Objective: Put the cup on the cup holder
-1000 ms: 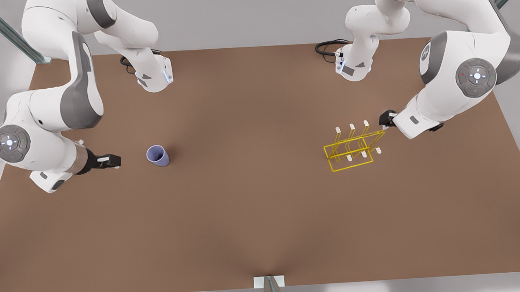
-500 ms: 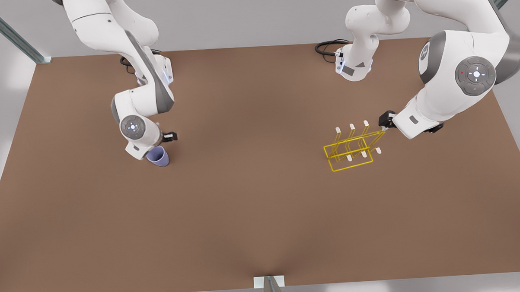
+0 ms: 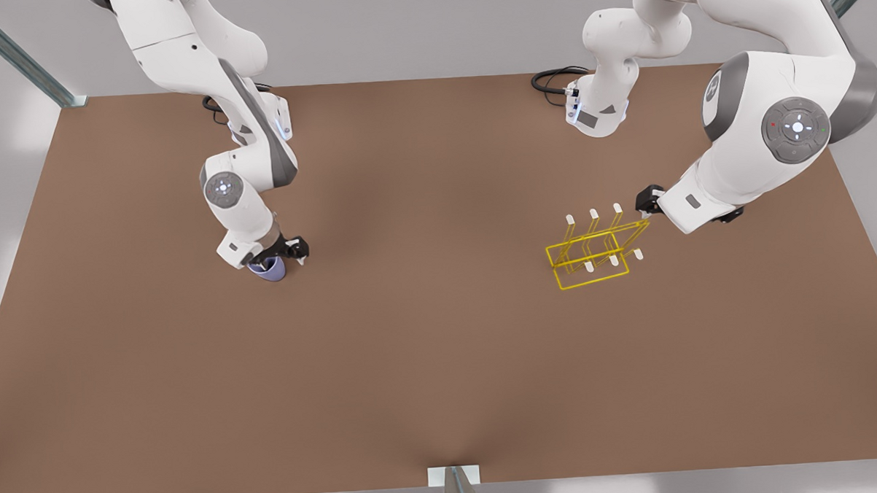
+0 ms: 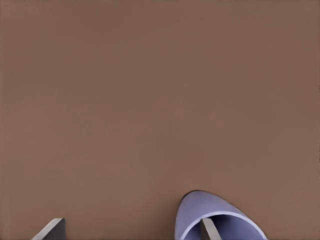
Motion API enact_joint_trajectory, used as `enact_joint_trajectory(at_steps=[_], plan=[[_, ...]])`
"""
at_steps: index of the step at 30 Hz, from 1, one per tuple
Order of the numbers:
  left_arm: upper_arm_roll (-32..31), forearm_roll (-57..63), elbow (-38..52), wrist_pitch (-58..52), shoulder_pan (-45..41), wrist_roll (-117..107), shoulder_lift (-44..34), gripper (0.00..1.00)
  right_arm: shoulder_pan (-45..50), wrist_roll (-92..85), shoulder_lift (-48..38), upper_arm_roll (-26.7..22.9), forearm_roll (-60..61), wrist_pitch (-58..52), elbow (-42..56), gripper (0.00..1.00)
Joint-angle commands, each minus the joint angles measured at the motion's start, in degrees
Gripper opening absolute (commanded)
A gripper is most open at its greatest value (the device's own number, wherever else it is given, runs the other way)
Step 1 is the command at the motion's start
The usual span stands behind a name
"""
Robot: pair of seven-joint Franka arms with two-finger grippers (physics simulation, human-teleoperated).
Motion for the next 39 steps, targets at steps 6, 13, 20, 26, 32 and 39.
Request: enact_joint_trajectory(at_steps=[6, 13, 20, 26, 32, 39], plan=[[0.0, 0.0, 0.0, -0.9, 0.0, 0.0, -0.1, 1.00, -1.4, -0.4, -3.7, 0.1, 0.1, 1.4, -4.3, 1.00], [0.0, 0.0, 0.1, -0.9, 0.0, 0.0, 0.0, 1.00, -1.5, -0.5, -3.4, 0.0, 0.1, 1.4, -5.6, 1.00], [0.1, 0.0, 0.0, -0.6, 0.1, 0.0, 0.1, 1.00, -1.2, -0.4, -1.5, 0.1, 0.1, 1.9, -5.3, 1.00], [0.1, 0.0, -0.2, -0.9, 0.1, 0.0, 0.1, 1.00, -0.8, -0.3, -1.3, 0.7, 0.1, 1.9, -5.2, 1.00], [0.1, 0.0, -0.3, -0.9, 0.1, 0.0, 0.1, 1.00, -1.1, -0.3, 0.5, 0.9, 0.2, 1.9, -5.6, 1.00], [0.1, 0.0, -0.3, -0.8, 0.1, 0.0, 0.2, 1.00, -2.3, -0.5, 0.8, 0.8, 0.2, 1.8, -5.6, 1.00]])
